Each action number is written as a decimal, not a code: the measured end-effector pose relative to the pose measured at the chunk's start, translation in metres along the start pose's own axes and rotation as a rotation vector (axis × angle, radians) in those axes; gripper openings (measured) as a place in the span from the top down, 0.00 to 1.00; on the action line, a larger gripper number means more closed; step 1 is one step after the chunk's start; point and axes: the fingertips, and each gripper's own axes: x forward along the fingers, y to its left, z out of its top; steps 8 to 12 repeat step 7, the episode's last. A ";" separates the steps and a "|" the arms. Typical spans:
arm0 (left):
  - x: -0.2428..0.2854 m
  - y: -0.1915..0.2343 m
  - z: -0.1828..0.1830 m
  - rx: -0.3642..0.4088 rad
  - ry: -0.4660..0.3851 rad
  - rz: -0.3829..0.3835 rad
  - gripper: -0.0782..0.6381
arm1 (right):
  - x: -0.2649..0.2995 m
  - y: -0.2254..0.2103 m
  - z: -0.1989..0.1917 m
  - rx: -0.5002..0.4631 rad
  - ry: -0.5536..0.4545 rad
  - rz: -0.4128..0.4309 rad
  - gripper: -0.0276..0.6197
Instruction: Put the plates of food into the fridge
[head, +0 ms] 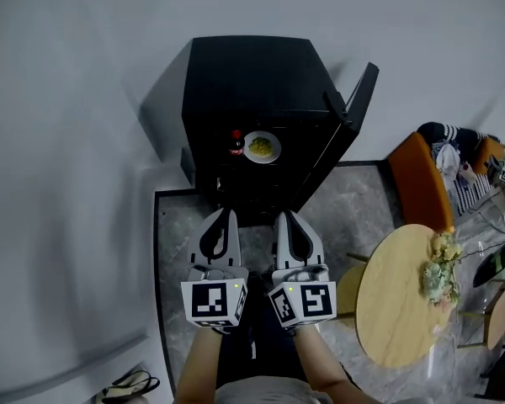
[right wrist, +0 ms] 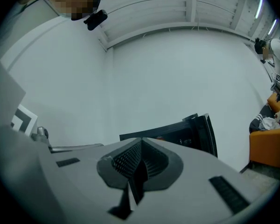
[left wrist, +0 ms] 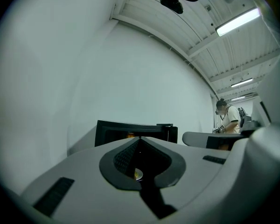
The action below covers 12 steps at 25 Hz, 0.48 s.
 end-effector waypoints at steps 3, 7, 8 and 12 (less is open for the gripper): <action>-0.008 -0.009 0.001 0.002 -0.007 -0.013 0.88 | -0.014 0.001 0.002 -0.002 -0.006 -0.005 0.94; -0.014 -0.018 0.004 0.011 -0.016 -0.024 0.88 | -0.024 0.001 0.006 -0.006 -0.014 -0.001 0.94; -0.014 -0.018 0.004 0.011 -0.016 -0.024 0.88 | -0.024 0.001 0.006 -0.006 -0.014 -0.001 0.94; -0.014 -0.018 0.004 0.011 -0.016 -0.024 0.88 | -0.024 0.001 0.006 -0.006 -0.014 -0.001 0.94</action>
